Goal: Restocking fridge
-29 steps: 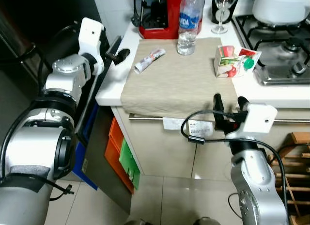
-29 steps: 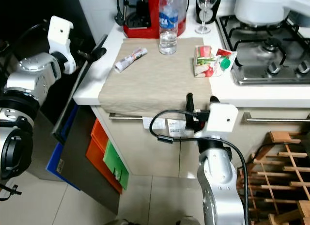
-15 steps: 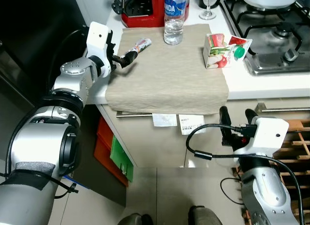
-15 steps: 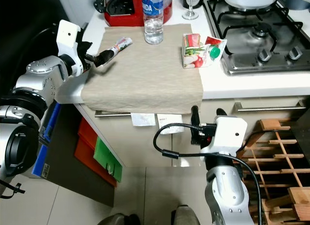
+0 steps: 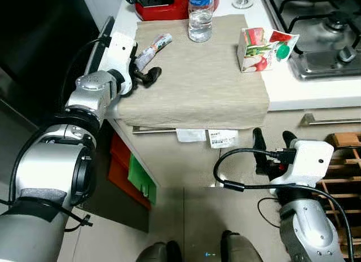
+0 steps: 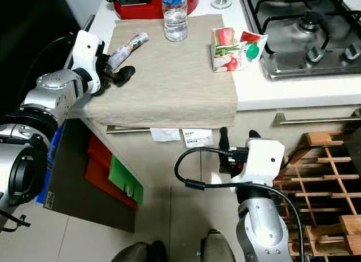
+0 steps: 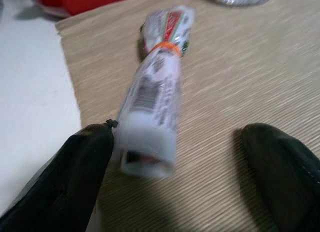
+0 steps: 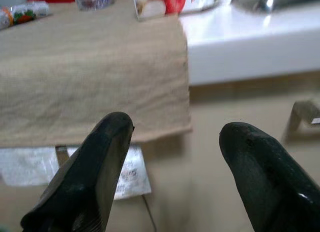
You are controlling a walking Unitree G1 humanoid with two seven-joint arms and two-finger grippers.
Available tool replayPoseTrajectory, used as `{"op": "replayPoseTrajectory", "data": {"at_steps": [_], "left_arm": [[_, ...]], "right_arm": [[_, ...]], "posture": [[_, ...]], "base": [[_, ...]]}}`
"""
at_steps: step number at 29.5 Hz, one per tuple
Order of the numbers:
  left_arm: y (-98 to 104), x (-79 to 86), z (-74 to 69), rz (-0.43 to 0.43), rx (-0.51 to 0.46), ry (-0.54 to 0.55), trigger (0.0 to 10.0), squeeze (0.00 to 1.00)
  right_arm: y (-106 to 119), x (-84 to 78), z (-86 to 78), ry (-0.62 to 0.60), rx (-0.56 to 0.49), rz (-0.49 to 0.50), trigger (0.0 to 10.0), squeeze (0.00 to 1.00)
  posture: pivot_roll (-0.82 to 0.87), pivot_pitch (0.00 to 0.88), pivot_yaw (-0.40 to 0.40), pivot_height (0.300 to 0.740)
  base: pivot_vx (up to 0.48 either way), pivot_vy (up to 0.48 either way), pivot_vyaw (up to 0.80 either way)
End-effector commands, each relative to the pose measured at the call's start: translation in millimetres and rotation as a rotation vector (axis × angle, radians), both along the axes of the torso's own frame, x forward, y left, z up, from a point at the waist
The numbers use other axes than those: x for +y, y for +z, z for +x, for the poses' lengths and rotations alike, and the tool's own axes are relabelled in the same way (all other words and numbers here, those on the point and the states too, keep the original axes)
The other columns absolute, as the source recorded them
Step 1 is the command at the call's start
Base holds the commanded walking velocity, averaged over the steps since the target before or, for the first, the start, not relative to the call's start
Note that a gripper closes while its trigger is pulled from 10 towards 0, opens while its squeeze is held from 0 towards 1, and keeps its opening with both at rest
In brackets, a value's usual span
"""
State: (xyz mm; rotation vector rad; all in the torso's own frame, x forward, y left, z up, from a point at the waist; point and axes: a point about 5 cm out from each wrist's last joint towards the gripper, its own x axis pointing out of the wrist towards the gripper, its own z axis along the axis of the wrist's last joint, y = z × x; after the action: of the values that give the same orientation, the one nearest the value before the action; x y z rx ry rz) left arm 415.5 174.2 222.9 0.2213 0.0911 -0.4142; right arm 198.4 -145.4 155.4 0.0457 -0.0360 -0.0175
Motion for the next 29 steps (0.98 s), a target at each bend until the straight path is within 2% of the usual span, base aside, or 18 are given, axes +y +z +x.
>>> {"op": "replayPoseTrajectory", "data": {"at_steps": [1, 6, 12, 15, 19, 20, 21, 22, 23, 25, 29], "left_arm": [[6, 7.0, 1.1, 0.050, -0.010, 0.028, 10.0, 0.00], [5, 7.5, 1.1, 0.081, -0.013, 0.034, 10.0, 0.00], [12, 6.6, 2.5, 0.227, -0.082, 0.045, 10.0, 0.00], [6, 7.4, 2.2, 0.238, -0.059, 0.059, 10.0, 0.00], [-4, 10.8, 1.0, 0.185, 0.006, 0.092, 10.0, 0.00], [-6, 11.9, 0.8, 0.164, 0.023, 0.108, 6.1, 0.00], [-8, 12.6, 0.6, 0.129, 0.041, 0.119, 3.8, 0.00], [-8, 12.6, 0.6, 0.129, 0.041, 0.119, 3.8, 0.00], [-12, 13.8, -0.1, 0.039, 0.079, 0.142, 0.0, 0.00], [-15, 14.5, -0.7, 0.005, 0.096, 0.151, 0.0, 0.00], [-19, 15.9, -2.1, 0.003, 0.098, 0.143, 0.0, 0.00]], "right_arm": [[1, 2.9, -2.5, -0.001, 0.003, 0.009, 10.0, 0.00], [0, 3.6, -2.4, -0.004, 0.010, 0.010, 10.0, 0.00], [-1, 2.0, -1.4, -0.014, 0.013, 0.005, 10.0, 0.00], [-2, 0.9, -1.5, -0.018, 0.014, 0.002, 10.0, 0.00], [-1, 0.8, -1.1, -0.022, 0.015, 0.000, 10.0, 0.00], [-1, 0.6, -1.4, -0.023, 0.015, 0.000, 10.0, 0.00], [-1, 0.5, -1.5, -0.023, 0.015, -0.001, 10.0, 0.00], [-1, 0.5, -1.5, -0.023, 0.015, -0.001, 10.0, 0.00], [-1, -0.2, -1.9, -0.025, 0.019, -0.003, 10.0, 0.00], [-1, -0.7, -1.8, -0.024, 0.021, -0.005, 10.0, 0.00], [-1, -1.5, -0.7, -0.023, 0.025, -0.008, 10.0, 0.00]], "posture": [[-0.27, 0.214, 0.197, 0.740], [-0.27, 0.213, 0.204, 0.740], [-0.26, 0.222, 0.210, 0.740], [-0.26, 0.227, 0.211, 0.740], [-0.27, 0.232, 0.212, 0.740], [-0.27, 0.235, 0.209, 0.740], [-0.27, 0.235, 0.209, 0.740], [-0.27, 0.235, 0.209, 0.740], [-0.28, 0.237, 0.204, 0.740], [-0.28, 0.237, 0.197, 0.740], [-0.29, 0.223, 0.193, 0.740]], "base": [[0.000, 0.000, 0.00], [0.000, 0.000, 0.00], [0.000, 0.000, 0.00], [0.000, 0.000, 0.00], [0.000, 0.000, 0.00], [0.000, 0.000, 0.00], [0.000, 0.000, 0.00], [0.000, 0.000, 0.00], [0.000, 0.000, 0.00], [0.000, 0.000, 0.00], [0.000, 0.000, 0.00]]}}
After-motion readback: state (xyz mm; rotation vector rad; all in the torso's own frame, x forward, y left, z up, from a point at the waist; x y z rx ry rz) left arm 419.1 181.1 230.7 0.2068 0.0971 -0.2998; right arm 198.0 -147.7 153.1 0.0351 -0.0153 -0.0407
